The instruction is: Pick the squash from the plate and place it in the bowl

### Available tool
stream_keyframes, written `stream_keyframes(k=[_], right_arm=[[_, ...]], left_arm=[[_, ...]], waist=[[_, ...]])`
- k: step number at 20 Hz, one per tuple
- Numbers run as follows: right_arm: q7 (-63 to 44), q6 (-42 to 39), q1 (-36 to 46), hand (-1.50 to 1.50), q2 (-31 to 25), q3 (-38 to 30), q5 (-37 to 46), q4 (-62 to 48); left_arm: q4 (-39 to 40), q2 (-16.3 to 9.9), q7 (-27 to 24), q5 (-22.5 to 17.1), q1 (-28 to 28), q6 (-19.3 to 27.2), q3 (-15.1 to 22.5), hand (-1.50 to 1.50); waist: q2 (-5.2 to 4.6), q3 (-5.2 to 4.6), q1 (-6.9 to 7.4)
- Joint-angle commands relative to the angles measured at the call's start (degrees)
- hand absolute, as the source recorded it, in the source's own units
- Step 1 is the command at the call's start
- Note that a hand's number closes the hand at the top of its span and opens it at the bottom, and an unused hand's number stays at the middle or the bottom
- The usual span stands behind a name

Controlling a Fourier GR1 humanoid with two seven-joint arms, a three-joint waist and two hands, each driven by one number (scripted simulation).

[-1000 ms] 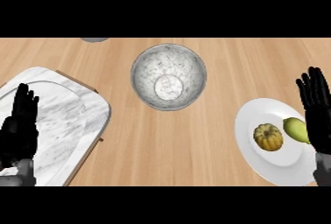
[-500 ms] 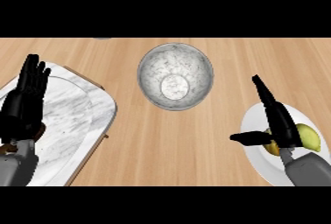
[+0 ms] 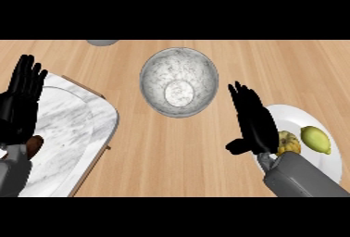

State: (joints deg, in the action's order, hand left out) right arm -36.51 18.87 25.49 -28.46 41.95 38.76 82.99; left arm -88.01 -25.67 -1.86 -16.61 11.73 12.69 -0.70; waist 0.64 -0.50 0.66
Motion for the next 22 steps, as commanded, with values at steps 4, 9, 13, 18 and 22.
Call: stream_keyframes(k=[4,9,13,18,22], right_arm=[[-27.5,-25.7,11.4,-1.50,4.7,2.9,4.4,4.9],[-36.4,-43.3,14.3,-1.50,7.8,0.9,-5.5,4.0],[-39.4,-51.1,14.4,-1.50,8.5,0.2,-11.8,2.2],[-42.6,-54.5,15.3,-1.50,7.4,-2.4,-16.6,0.8],[-42.8,-55.2,15.5,-1.50,5.1,-2.8,-17.0,-0.1]], left_arm=[[1.5,-0.6,-0.9,-0.7,0.3,-1.3,-1.4,0.00],[3.5,-1.6,-0.5,-1.2,2.4,-1.9,-2.8,0.00],[3.2,-0.4,-0.8,-0.2,1.1,-1.7,-1.3,0.00],[2.9,-0.1,-1.3,-0.2,0.7,-1.5,-1.9,0.00],[4.6,-0.9,-1.6,-1.2,1.6,-2.9,-3.4,0.00]], waist=[[0.28,0.05,-0.72],[-0.17,0.13,-1.43],[-0.01,0.13,-1.58],[0.09,0.24,-1.71],[-0.10,0.29,-1.81]])
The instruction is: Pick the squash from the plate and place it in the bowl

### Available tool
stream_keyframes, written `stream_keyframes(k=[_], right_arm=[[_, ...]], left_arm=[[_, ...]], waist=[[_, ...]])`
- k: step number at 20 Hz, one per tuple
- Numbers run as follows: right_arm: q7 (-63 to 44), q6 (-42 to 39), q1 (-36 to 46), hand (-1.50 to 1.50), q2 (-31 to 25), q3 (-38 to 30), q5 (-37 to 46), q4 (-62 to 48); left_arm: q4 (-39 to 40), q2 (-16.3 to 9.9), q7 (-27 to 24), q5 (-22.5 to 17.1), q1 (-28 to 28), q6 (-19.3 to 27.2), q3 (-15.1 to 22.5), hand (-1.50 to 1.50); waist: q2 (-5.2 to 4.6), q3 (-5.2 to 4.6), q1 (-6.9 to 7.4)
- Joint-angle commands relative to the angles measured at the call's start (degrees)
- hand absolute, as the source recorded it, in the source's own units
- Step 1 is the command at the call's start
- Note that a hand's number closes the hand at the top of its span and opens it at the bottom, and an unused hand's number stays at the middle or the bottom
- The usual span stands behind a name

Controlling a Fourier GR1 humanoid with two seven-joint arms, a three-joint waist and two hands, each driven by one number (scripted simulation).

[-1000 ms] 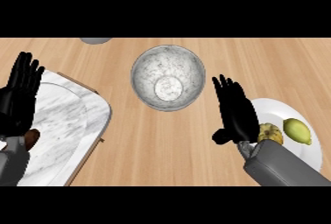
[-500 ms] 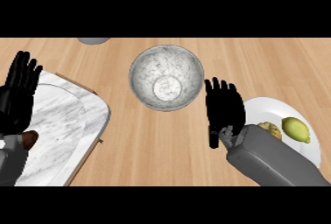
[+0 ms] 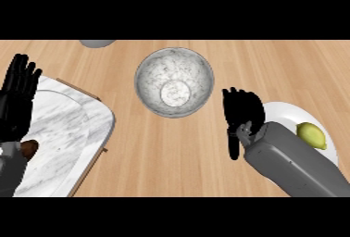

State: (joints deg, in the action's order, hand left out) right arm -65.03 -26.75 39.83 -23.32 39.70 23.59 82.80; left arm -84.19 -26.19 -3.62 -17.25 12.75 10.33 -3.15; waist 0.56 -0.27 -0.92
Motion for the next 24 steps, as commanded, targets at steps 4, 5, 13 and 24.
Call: stream_keyframes(k=[4,5,13,24], right_arm=[[-16.4,-10.2,-0.4,-1.50,0.1,-0.5,-3.6,2.0],[-16.5,-9.6,-1.1,-1.50,0.3,-0.1,-3.0,1.9],[-14.2,-7.2,-7.0,-1.50,-3.2,-1.7,-0.8,2.3],[-4.5,-8.9,-13.3,-1.50,-8.4,-8.0,3.2,4.6]], left_arm=[[0.4,0.5,-1.0,-0.1,-0.8,-0.7,-0.5,0.00],[-0.1,0.7,-1.1,0.5,-0.6,-0.2,-0.3,0.00],[-1.2,-0.5,-0.9,-0.7,-2.1,-2.2,-2.4,0.00],[0.9,1.9,0.3,2.4,2.4,-0.9,-1.4,0.00]], waist=[[0.04,0.08,-0.19],[0.00,0.11,-0.06],[-0.14,0.18,0.20],[-0.48,0.25,0.40]])
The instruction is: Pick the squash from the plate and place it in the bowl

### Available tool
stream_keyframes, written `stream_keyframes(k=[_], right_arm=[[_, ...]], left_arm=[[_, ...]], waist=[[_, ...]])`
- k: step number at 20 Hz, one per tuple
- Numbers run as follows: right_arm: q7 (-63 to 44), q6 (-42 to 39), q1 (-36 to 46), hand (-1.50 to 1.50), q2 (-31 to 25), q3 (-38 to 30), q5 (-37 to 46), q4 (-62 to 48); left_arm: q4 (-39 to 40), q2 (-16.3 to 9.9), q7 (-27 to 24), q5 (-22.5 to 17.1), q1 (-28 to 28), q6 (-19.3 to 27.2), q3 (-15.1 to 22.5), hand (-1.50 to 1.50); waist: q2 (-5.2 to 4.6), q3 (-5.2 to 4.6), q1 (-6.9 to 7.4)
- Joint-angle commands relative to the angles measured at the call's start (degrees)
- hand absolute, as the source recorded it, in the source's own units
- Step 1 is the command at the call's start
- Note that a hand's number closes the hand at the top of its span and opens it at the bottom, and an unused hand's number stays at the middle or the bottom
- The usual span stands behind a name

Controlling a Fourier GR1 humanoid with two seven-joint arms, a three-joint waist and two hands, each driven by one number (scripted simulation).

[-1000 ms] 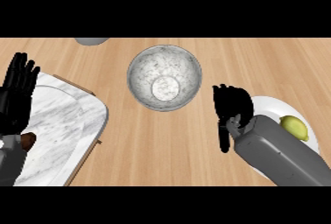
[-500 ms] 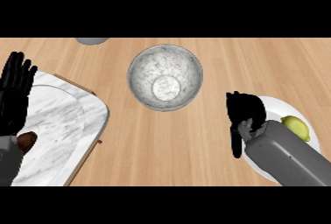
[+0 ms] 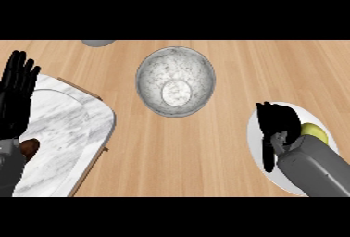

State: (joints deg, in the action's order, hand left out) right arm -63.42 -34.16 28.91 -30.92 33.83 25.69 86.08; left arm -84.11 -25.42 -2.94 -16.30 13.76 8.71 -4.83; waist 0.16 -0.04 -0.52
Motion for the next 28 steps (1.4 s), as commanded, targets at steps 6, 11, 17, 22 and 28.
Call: stream_keyframes(k=[6,11,17,22,28], right_arm=[[-3.0,-1.1,-5.6,-1.50,4.5,-2.2,7.5,1.4],[-3.0,-2.9,-8.1,-1.50,4.7,-2.5,10.2,1.1],[2.0,-5.4,-6.8,-1.50,4.0,-7.8,12.7,-2.6],[3.4,-4.8,-11.5,-1.50,5.2,-8.6,16.2,-2.4],[2.4,-5.7,-11.2,-1.50,7.5,-11.5,20.2,-3.6]], left_arm=[[1.5,2.0,-0.9,2.1,0.3,-1.3,-0.8,0.00],[-3.9,3.6,0.2,2.3,-2.9,0.0,-0.4,0.00],[0.8,2.5,1.8,3.0,2.2,-1.2,-2.2,0.00],[-1.7,4.8,-0.8,4.7,-2.6,-1.7,-1.3,0.00],[-1.9,5.3,0.9,4.4,-0.6,-2.3,-2.2,0.00]], waist=[[-0.17,0.03,0.42],[-0.07,0.03,0.66],[-0.15,0.04,0.53],[-0.09,0.03,0.52],[-0.12,0.03,0.61]])
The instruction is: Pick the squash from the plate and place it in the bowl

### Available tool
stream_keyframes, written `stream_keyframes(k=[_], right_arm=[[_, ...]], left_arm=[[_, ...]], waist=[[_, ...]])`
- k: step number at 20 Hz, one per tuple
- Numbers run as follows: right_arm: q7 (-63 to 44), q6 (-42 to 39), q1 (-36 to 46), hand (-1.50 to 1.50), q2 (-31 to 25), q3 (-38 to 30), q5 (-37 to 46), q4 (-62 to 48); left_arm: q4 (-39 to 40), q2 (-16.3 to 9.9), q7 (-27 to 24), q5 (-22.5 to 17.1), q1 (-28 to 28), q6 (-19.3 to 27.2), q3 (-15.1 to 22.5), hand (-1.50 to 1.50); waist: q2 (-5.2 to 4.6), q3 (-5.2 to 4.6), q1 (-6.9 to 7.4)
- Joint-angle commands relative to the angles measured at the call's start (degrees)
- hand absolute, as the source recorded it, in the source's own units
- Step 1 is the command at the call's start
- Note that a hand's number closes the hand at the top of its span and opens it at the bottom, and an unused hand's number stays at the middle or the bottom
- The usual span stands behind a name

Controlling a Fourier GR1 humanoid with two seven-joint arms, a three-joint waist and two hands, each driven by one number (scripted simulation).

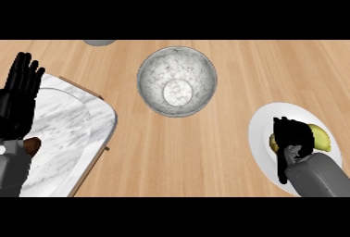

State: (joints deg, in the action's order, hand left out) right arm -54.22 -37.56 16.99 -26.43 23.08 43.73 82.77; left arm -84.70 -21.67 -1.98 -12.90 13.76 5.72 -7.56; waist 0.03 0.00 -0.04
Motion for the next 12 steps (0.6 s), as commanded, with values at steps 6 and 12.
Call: stream_keyframes(k=[6,12], right_arm=[[2.6,-1.5,-2.2,1.50,-0.6,-1.9,6.3,2.7],[11.7,0.6,-1.4,1.50,-2.9,-3.1,11.2,0.0]], left_arm=[[-6.2,2.3,3.4,1.6,-2.2,0.7,0.5,0.00],[-3.4,2.2,4.1,3.8,1.6,0.7,-0.5,0.00]], waist=[[0.09,0.01,0.14],[0.03,0.00,-0.09]])
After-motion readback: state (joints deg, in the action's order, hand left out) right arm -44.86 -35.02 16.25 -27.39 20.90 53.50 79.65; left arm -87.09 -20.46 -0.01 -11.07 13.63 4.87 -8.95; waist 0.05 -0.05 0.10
